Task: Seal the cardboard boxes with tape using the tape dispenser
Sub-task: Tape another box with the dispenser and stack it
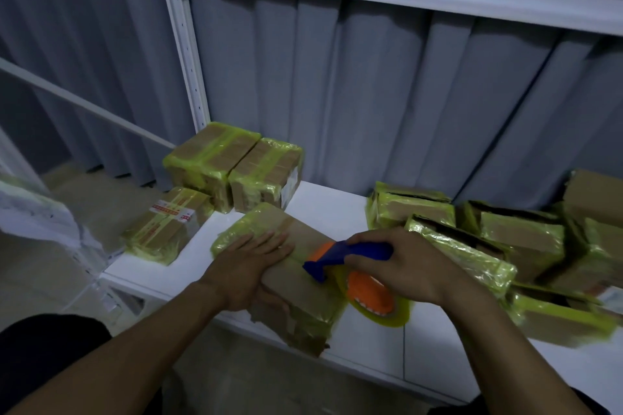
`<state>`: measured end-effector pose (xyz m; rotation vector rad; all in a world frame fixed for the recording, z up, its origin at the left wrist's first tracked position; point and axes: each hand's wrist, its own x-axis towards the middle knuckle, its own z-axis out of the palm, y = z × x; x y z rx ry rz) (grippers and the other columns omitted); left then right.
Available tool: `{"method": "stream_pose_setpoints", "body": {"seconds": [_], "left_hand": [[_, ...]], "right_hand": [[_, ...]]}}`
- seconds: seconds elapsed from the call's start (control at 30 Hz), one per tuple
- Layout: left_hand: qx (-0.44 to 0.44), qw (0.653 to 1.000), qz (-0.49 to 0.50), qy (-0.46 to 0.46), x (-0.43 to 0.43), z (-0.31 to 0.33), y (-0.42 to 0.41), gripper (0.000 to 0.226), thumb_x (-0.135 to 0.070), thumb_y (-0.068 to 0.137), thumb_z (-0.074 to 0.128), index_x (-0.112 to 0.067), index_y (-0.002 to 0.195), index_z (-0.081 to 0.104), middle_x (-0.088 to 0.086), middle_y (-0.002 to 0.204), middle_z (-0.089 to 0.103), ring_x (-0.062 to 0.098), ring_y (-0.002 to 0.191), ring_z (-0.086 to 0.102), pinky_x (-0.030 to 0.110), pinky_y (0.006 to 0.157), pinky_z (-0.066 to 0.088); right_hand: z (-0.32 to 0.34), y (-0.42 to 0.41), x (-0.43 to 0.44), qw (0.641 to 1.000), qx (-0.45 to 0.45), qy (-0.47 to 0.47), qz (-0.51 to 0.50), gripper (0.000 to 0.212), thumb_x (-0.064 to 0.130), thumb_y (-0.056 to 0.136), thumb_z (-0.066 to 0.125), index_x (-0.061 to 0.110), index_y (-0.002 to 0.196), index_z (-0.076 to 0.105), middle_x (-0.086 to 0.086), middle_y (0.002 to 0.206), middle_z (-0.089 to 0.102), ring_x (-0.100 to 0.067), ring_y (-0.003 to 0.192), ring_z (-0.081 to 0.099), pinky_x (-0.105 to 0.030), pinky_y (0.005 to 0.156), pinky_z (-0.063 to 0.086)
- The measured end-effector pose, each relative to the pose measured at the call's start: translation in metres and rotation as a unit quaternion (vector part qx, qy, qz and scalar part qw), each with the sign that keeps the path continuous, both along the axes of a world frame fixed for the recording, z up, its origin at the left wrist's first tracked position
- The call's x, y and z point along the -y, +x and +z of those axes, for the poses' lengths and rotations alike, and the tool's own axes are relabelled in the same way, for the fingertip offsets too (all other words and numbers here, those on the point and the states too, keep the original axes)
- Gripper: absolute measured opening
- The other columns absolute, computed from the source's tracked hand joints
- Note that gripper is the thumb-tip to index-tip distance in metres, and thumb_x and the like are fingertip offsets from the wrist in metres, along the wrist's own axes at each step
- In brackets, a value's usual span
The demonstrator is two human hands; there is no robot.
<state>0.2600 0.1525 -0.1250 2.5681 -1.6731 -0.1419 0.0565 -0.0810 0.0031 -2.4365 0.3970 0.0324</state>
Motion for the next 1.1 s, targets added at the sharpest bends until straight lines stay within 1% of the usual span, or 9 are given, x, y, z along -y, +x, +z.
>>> {"method": "stream_pose_setpoints", "body": {"seconds": [0.37,0.53,0.7,0.77,0.83,0.9,0.97,1.03,1.1], "left_hand": [[0.008,1.0,-0.007,0.017,-0.008,-0.001,0.01,0.103,-0.095,0.073,0.034,-0.047,0.153,-0.009,-0.02,0.161,-0.017,0.014,0.152,-0.011,0.042,0.121,-0.007],[0.009,0.998,0.028,0.059,-0.024,0.009,0.034,0.11,-0.093,0.07,0.043,-0.044,0.155,-0.008,-0.015,0.163,-0.016,0.02,0.151,-0.018,0.05,0.12,-0.011],[-0.075,0.997,0.021,0.008,-0.01,0.008,0.002,0.122,-0.095,0.059,0.053,-0.04,0.157,0.006,-0.017,0.164,-0.002,0.01,0.152,-0.003,0.04,0.121,-0.004],[-0.047,0.998,0.036,0.006,-0.003,0.008,-0.01,0.122,-0.099,0.058,0.046,-0.039,0.157,0.007,-0.018,0.164,0.0,0.008,0.152,0.0,0.041,0.121,-0.005],[-0.035,0.998,0.049,0.009,-0.001,0.009,-0.012,0.125,-0.102,0.055,0.043,-0.039,0.157,0.008,-0.02,0.163,-0.001,0.005,0.151,-0.001,0.043,0.121,-0.004],[-0.045,0.998,0.051,0.011,-0.001,0.009,-0.011,0.125,-0.102,0.055,0.043,-0.041,0.157,0.008,-0.022,0.163,-0.001,0.004,0.15,-0.002,0.044,0.122,-0.003],[-0.041,0.998,0.046,0.015,-0.001,0.009,-0.01,0.123,-0.102,0.056,0.043,-0.041,0.157,0.005,-0.022,0.163,-0.002,0.004,0.151,-0.003,0.044,0.122,-0.002],[-0.036,0.998,0.043,0.022,0.0,0.008,-0.011,0.122,-0.102,0.058,0.041,-0.041,0.157,0.003,-0.022,0.162,-0.005,0.004,0.151,-0.004,0.044,0.122,-0.003],[-0.03,0.998,0.042,0.022,-0.001,0.008,-0.011,0.121,-0.101,0.059,0.041,-0.042,0.156,0.002,-0.023,0.162,-0.007,0.004,0.151,-0.004,0.042,0.121,-0.004]], "right_hand": [[-0.023,0.004,-0.007,1.0,-0.014,0.01,-0.008,0.038,0.06,0.089,0.066,0.042,0.122,0.069,0.021,0.115,0.067,-0.004,0.101,0.063,-0.024,0.085,0.054],[-0.029,0.025,-0.033,0.999,0.032,0.025,-0.003,0.011,0.053,0.092,0.067,0.05,0.103,0.065,0.018,0.109,0.069,-0.002,0.096,0.063,-0.015,0.079,0.05],[-0.035,0.031,-0.032,0.998,0.045,0.045,-0.022,0.022,0.062,0.084,0.07,0.049,0.102,0.07,0.019,0.109,0.07,-0.004,0.097,0.064,-0.023,0.083,0.055],[-0.035,0.027,-0.032,0.997,0.047,0.05,-0.029,0.028,0.065,0.082,0.072,0.048,0.105,0.07,0.02,0.11,0.069,-0.003,0.099,0.063,-0.019,0.081,0.053],[-0.033,0.024,-0.032,0.997,0.054,0.051,-0.027,0.02,0.061,0.084,0.072,0.052,0.101,0.067,0.02,0.11,0.069,-0.002,0.099,0.063,-0.018,0.081,0.052],[-0.03,0.019,-0.032,0.996,0.063,0.065,-0.027,0.009,0.055,0.087,0.072,0.058,0.093,0.066,0.023,0.107,0.07,-0.001,0.099,0.064,-0.023,0.086,0.056],[-0.026,0.013,-0.03,0.994,0.07,0.076,-0.021,0.016,0.053,0.089,0.072,0.066,0.085,0.064,0.03,0.099,0.069,0.001,0.098,0.064,-0.026,0.088,0.057],[-0.021,0.003,-0.025,0.995,0.063,0.072,-0.02,0.014,0.053,0.089,0.072,0.064,0.091,0.064,0.032,0.1,0.068,0.004,0.097,0.063,-0.024,0.086,0.056],[-0.017,-0.009,-0.017,0.996,0.055,0.064,-0.024,0.016,0.053,0.09,0.071,0.054,0.106,0.069,0.029,0.105,0.069,0.007,0.096,0.063,-0.013,0.078,0.051]]}}
